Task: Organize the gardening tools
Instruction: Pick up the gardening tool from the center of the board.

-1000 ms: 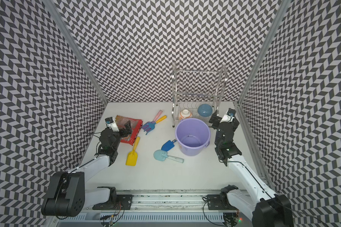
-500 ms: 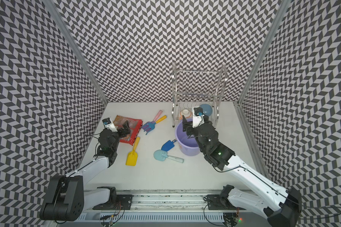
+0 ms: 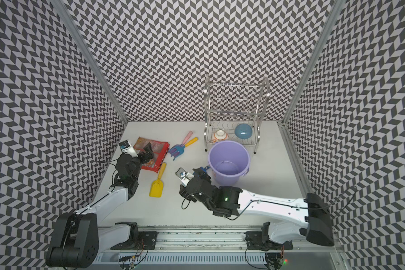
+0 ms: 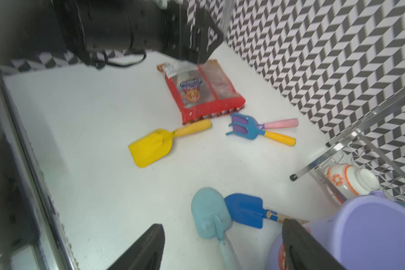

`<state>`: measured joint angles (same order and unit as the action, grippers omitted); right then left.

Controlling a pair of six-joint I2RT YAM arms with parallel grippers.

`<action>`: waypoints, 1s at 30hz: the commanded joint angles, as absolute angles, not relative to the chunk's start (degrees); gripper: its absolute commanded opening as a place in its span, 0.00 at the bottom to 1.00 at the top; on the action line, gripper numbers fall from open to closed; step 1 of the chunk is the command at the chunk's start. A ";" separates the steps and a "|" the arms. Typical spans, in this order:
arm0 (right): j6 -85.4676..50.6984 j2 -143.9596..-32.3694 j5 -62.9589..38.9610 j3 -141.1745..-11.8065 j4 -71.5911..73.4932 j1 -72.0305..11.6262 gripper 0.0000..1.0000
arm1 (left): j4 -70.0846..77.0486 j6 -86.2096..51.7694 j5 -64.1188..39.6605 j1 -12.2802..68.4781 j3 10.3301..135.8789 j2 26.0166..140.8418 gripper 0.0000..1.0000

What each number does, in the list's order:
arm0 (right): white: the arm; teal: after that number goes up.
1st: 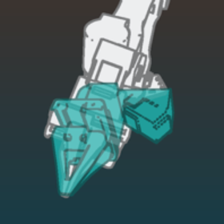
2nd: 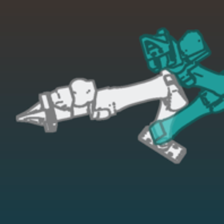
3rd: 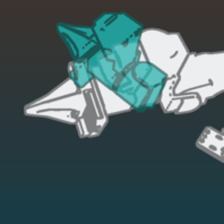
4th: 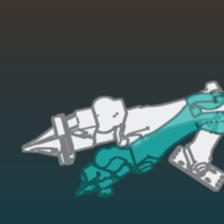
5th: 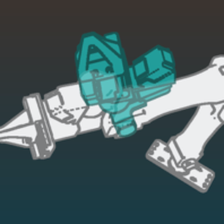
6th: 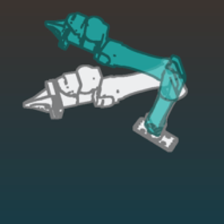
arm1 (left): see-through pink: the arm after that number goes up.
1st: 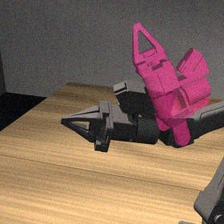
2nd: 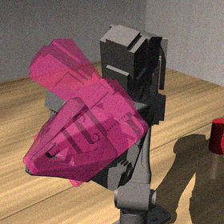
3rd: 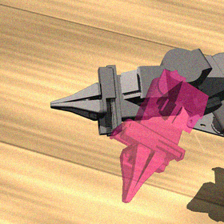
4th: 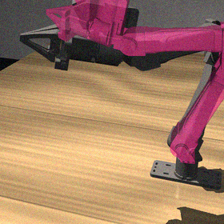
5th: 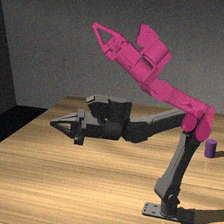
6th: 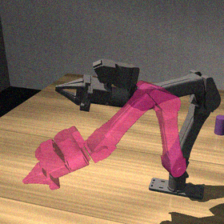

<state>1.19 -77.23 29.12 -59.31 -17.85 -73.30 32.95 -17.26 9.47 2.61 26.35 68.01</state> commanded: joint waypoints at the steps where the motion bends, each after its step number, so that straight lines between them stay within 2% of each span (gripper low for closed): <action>1: -2.63 -79.39 27.65 -60.30 -21.65 -73.26 0.82 | 32.50 -17.66 10.46 2.72 26.64 66.89 1.00; 6: -4.87 -84.52 23.30 -59.27 -24.24 -71.89 0.84 | 32.72 -17.54 10.57 2.64 26.69 67.24 1.00; 14: -7.21 -90.67 17.33 -60.60 -29.04 -65.12 0.83 | 32.45 -17.38 10.99 2.64 26.63 67.19 1.00; 20: -7.78 -94.03 16.50 -62.05 -31.29 -61.79 0.82 | 32.67 -17.33 11.16 2.64 26.54 67.15 1.00; 30: -7.55 -102.26 20.32 -66.18 -34.31 -61.50 0.77 | 32.38 -17.18 11.73 2.62 26.54 66.83 1.00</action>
<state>-7.14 -101.08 18.90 -64.64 -33.36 -61.58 32.67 -17.65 11.03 2.61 26.35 68.01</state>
